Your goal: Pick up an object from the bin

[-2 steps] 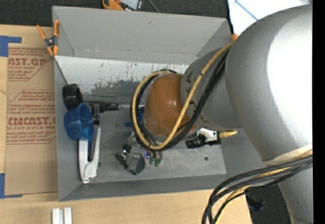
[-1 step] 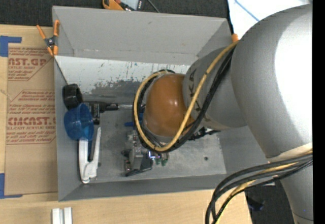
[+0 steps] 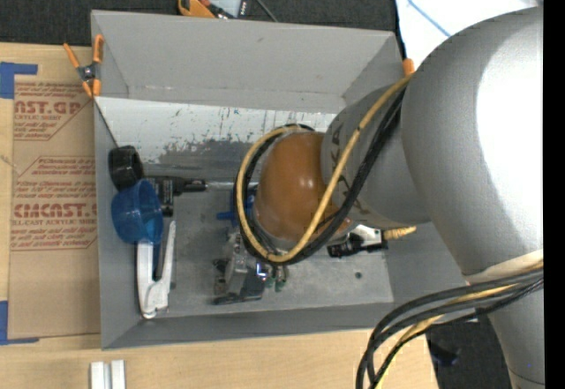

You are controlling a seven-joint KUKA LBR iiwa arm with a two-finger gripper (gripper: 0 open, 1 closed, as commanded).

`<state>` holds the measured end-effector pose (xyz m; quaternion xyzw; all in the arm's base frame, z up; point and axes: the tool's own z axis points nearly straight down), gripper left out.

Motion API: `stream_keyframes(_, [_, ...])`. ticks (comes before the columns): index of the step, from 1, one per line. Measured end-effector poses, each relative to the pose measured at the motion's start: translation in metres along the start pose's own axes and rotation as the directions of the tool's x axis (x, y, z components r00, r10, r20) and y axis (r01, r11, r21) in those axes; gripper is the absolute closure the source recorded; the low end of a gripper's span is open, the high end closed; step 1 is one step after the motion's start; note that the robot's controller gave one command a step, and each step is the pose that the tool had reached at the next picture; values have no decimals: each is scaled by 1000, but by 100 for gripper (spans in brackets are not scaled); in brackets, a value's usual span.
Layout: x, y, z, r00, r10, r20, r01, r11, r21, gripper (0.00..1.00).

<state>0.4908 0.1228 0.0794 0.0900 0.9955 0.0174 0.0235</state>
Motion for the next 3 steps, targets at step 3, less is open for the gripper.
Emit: stream_keyframes(3, [2,-19,4,1000,8,19,-8,1000,-12,100])
